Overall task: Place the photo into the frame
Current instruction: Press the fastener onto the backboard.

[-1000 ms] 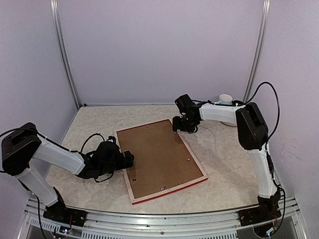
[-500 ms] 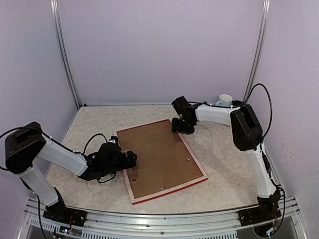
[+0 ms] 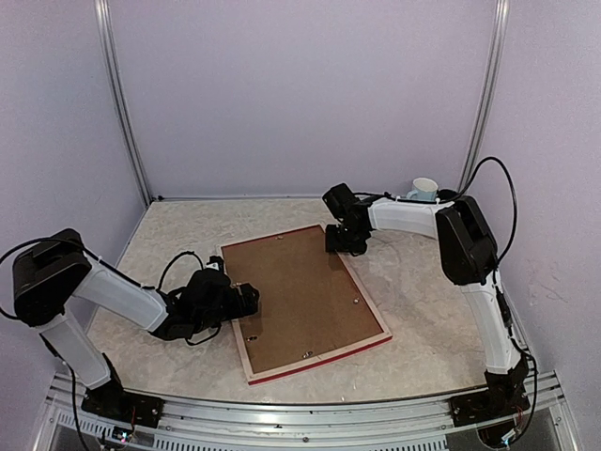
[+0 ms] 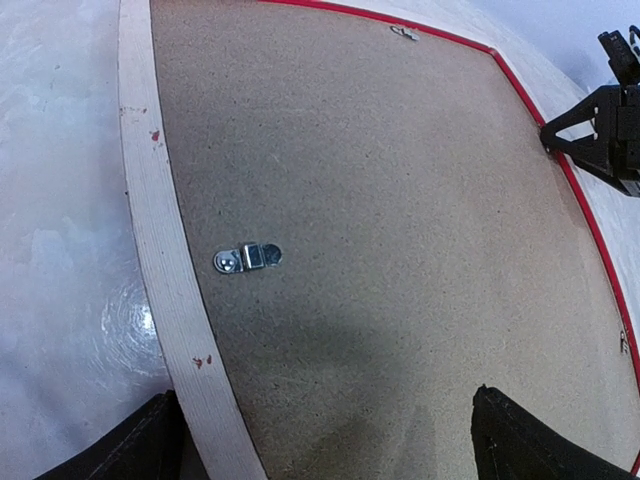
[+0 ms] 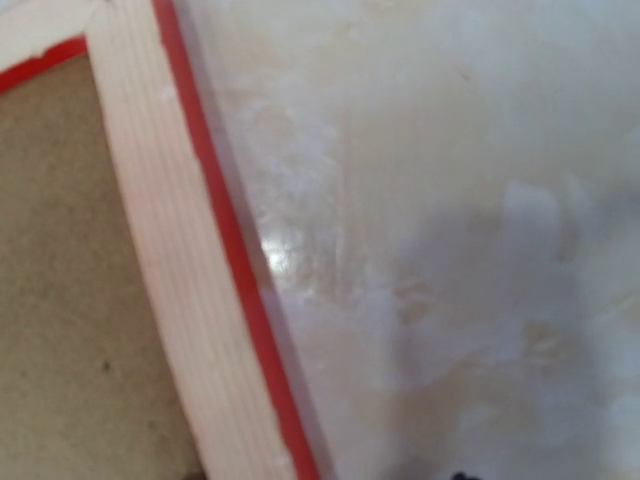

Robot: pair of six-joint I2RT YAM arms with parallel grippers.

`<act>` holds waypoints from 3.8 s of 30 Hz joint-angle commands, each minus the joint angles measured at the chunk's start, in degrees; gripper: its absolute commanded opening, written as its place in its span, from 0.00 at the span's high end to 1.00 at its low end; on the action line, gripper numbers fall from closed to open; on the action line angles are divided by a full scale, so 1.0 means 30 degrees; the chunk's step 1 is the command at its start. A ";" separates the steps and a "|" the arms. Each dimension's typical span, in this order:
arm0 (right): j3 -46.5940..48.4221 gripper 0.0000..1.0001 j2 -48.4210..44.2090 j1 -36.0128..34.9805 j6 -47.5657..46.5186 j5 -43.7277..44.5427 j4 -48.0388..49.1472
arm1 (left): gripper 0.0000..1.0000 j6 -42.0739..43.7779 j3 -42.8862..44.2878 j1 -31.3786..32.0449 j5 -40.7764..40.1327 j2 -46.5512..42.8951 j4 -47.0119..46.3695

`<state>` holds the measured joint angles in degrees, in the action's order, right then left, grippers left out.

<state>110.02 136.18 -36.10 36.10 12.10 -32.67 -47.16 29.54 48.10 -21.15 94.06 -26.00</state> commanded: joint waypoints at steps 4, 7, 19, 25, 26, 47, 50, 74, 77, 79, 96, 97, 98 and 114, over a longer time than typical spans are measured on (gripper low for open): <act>-0.0655 0.55 0.0006 -0.0302 -0.0060 0.0032 -0.1116 | 0.02 -0.0594 -0.0024 0.0332 0.0794 0.0931 0.0961; -0.0754 0.64 0.0042 -0.0287 -0.0002 -0.0079 -0.0923 | 0.02 -0.0675 -0.0104 0.0399 0.0750 0.0947 0.0912; -0.0334 0.78 0.0059 -0.0301 -0.0028 0.0132 -0.0977 | 0.02 -0.0855 -0.0208 0.0560 0.0576 0.0929 0.0760; 0.0011 0.73 0.0175 -0.0301 0.0064 -0.0627 -0.0669 | 0.02 -0.0890 -0.0177 0.0667 0.0531 0.1049 0.0782; -0.0036 0.68 0.0081 -0.0302 -0.0091 -0.0945 -0.0429 | 0.02 -0.0885 -0.0178 0.0671 0.0499 0.1005 0.0833; -0.7814 0.19 -0.8499 -0.0300 -0.4063 -0.2706 0.1895 | 0.01 0.0252 0.0400 0.1253 -0.0972 -0.1373 0.3041; -1.0332 0.18 -1.0250 -0.0302 -0.4460 -0.2854 0.2247 | 0.01 0.0624 0.0870 0.1911 -0.1508 -0.2066 0.3864; -1.8829 0.17 -1.3751 -0.0592 -0.4123 -0.4969 0.5756 | 0.01 0.2473 0.5872 0.5738 -0.0113 0.0777 0.5077; -1.8802 0.17 -1.3445 -0.0709 -0.4071 -0.4940 0.5835 | 0.01 0.2479 0.6229 0.5942 0.0279 0.1690 0.4937; -1.8801 0.17 -1.3360 -0.0739 -0.4021 -0.4911 0.5891 | 0.01 0.2477 0.6357 0.6021 0.0442 0.2096 0.4866; -1.8544 0.18 -1.1744 -0.0741 -0.4147 -0.3824 0.5556 | 0.01 0.2213 0.6267 0.6146 0.0600 0.2861 0.4982; -1.8513 0.18 -1.1692 -0.0726 -0.4158 -0.3736 0.5534 | 0.01 0.2213 0.6248 0.6146 0.0603 0.2865 0.4976; -1.8432 0.19 -1.1638 -0.0739 -0.4193 -0.3651 0.5484 | 0.01 0.2213 0.6235 0.6146 0.0603 0.2887 0.4975; -1.7586 0.18 -1.2953 -0.0741 -0.4265 -0.3784 0.5352 | 0.02 0.2240 0.6238 0.6149 0.0742 0.3040 0.4804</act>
<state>55.02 97.93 -37.87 23.42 -1.19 -16.03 -40.62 47.37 66.22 -19.73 101.78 -10.76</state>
